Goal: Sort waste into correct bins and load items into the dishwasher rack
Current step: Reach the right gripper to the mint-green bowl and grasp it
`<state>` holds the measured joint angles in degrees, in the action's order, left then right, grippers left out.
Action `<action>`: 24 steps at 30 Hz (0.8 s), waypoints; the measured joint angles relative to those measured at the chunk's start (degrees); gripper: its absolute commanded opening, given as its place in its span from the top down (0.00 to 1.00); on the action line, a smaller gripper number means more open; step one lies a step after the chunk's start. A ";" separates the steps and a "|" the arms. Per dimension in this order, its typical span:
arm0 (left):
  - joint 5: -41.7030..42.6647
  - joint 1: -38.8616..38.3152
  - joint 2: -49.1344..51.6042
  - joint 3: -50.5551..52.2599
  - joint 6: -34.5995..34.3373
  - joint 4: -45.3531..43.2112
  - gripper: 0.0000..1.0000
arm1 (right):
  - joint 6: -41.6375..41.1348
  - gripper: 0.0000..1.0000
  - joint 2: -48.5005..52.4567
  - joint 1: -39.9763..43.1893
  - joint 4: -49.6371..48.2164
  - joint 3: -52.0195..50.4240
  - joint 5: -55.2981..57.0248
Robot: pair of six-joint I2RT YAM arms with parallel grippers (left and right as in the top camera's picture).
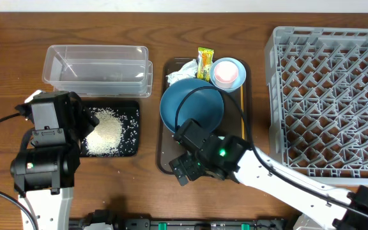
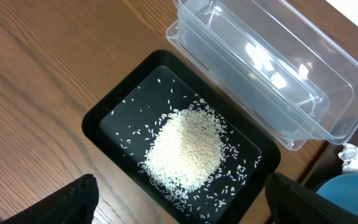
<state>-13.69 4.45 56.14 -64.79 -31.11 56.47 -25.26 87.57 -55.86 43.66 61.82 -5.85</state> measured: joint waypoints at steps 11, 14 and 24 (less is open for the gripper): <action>0.00 0.02 0.00 0.00 0.00 0.02 0.12 | -0.22 0.15 0.22 0.00 1.49 -0.07 0.33; 0.00 0.00 0.00 0.00 0.00 0.02 0.12 | -0.42 0.17 0.22 0.00 1.46 -0.07 0.85; 0.00 0.02 0.00 0.00 0.00 0.00 0.12 | -3.74 0.27 0.22 0.00 1.31 -2.71 9.51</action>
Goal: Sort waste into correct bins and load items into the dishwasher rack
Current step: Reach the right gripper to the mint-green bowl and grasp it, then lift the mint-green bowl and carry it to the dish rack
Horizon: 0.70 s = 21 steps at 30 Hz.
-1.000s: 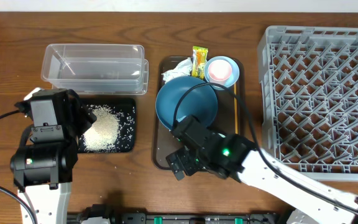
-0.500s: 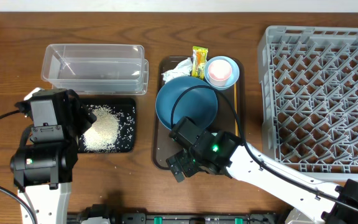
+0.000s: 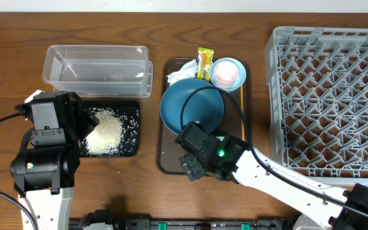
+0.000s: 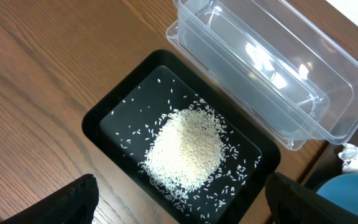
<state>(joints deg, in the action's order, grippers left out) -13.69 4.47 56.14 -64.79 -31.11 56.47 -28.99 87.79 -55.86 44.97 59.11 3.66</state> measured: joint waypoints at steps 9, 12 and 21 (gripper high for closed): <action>0.00 -0.02 0.00 0.00 0.00 0.02 0.12 | -4.81 0.36 0.00 0.00 -7.54 -5.33 1.60; 0.00 0.00 0.02 0.00 0.02 0.02 0.12 | -5.38 0.34 0.00 0.00 -10.78 -6.60 1.88; 0.00 -0.02 0.00 0.00 0.00 0.02 0.12 | -6.54 0.45 0.02 0.00 -14.71 -11.37 3.78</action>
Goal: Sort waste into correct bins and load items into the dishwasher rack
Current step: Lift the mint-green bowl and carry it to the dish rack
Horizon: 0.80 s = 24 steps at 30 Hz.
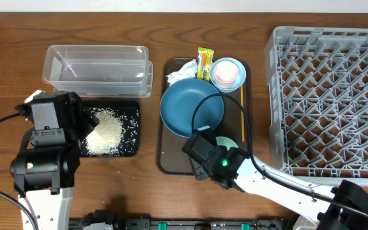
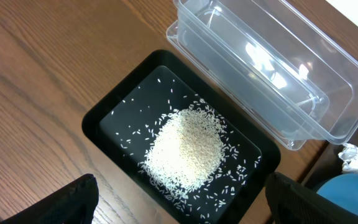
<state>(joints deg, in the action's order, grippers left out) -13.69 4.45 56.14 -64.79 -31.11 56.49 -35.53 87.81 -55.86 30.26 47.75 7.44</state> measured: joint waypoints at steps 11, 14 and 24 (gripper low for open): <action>0.00 0.00 0.00 0.00 0.00 0.00 0.12 | -0.31 0.61 0.96 0.00 -1.84 -0.26 0.42; 0.00 0.00 0.00 0.00 0.00 -0.02 0.12 | -1.46 0.64 2.80 0.00 -2.25 -0.35 0.59; 0.00 0.02 0.00 0.00 0.00 0.00 0.12 | -2.82 0.61 4.44 0.00 -2.56 -0.61 1.20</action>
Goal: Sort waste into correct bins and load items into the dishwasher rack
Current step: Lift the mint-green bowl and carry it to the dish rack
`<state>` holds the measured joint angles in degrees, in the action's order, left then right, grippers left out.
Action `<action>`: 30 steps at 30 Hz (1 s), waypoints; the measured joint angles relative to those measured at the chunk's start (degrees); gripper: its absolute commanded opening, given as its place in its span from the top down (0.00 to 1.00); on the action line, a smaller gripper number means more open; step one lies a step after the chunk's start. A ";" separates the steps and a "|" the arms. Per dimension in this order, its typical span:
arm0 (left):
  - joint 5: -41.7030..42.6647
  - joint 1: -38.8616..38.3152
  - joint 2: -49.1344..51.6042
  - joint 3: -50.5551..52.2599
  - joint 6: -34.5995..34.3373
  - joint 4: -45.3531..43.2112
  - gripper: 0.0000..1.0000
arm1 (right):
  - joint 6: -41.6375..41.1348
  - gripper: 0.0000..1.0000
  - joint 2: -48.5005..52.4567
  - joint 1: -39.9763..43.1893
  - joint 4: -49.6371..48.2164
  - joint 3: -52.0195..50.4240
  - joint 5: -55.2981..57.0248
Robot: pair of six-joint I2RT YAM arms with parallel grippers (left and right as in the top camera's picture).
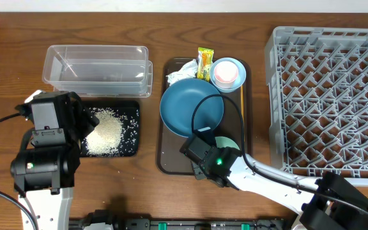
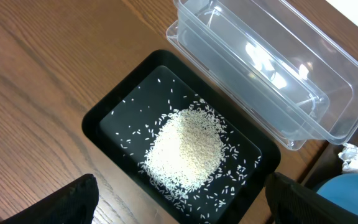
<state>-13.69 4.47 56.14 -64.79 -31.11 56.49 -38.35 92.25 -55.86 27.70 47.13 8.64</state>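
A brown tray (image 1: 168, 153) holds a blue bowl (image 1: 191, 108), a pink-and-white cup (image 1: 227, 73), a yellow wrapper (image 1: 204, 62), crumpled white paper (image 1: 183, 69), a thin yellow stick (image 1: 242, 115) and a pale green round thing (image 1: 227, 143). My right gripper (image 1: 199, 167) hangs low over the tray's front edge, just in front of the bowl; its own wrist hides the fingers. My left gripper (image 2: 179, 205) stands open above a black tray of rice (image 2: 185, 149), holding nothing. The grey dishwasher rack (image 1: 331, 102) is at the right.
A clear plastic container (image 1: 98, 69) sits behind the black rice tray (image 1: 110, 130). My left arm (image 1: 46, 137) stands at the table's left front. The right arm's forearm (image 1: 280, 185) crosses the table in front of the rack.
My right wrist has shifted slightly left over the tray's front edge, and its elbow shows more at the lower right. The left arm and all objects stay where they were.
At first my right gripper was over the tray's front left, covering the bowl's near rim. It then stood a little further right. Later it had drawn back toward the front, uncovering a pale green round thing, and it stays there now. The left arm never moved.
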 measured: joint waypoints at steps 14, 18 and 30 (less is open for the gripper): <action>0.00 0.00 0.00 0.00 0.00 0.00 0.12 | -0.48 0.82 -0.07 0.00 1.84 1.46 -0.24; 0.00 0.00 0.00 0.00 0.00 0.00 0.12 | -0.48 0.91 -0.07 0.00 1.88 1.49 -0.48; 0.00 -0.02 0.02 0.00 0.00 0.00 0.12 | -0.94 0.99 -3.50 0.02 8.90 7.43 -2.43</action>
<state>-13.69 4.45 56.16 -64.79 -31.11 56.49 -39.29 88.75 -55.83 36.60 54.57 6.22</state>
